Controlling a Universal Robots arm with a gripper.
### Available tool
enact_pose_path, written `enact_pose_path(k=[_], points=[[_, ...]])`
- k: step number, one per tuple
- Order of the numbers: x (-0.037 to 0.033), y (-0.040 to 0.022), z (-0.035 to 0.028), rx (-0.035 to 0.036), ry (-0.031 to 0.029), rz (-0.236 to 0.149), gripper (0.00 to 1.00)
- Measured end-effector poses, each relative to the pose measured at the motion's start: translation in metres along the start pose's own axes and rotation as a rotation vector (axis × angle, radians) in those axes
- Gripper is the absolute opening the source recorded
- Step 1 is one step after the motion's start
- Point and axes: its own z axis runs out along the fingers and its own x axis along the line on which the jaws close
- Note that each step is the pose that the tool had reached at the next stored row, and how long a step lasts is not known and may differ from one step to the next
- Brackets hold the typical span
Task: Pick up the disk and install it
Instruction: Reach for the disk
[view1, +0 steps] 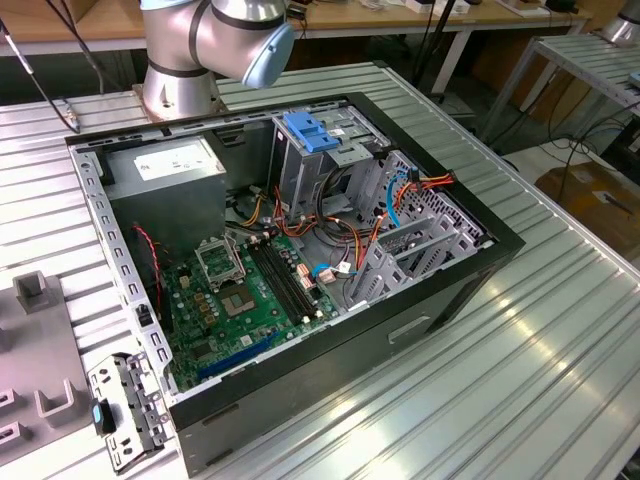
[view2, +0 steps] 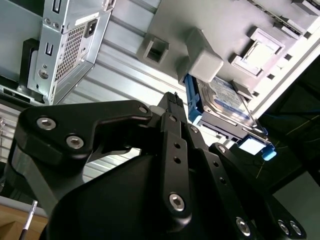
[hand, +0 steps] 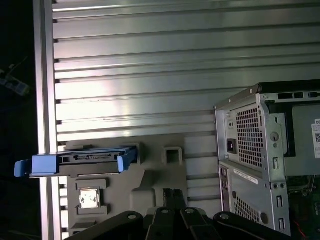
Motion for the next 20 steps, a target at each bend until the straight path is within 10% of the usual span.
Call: enact_pose_path(k=[20], points=[[0.0325, -0.0023, 0.0001, 0.0, 0.0009, 0.0, 0.11]])
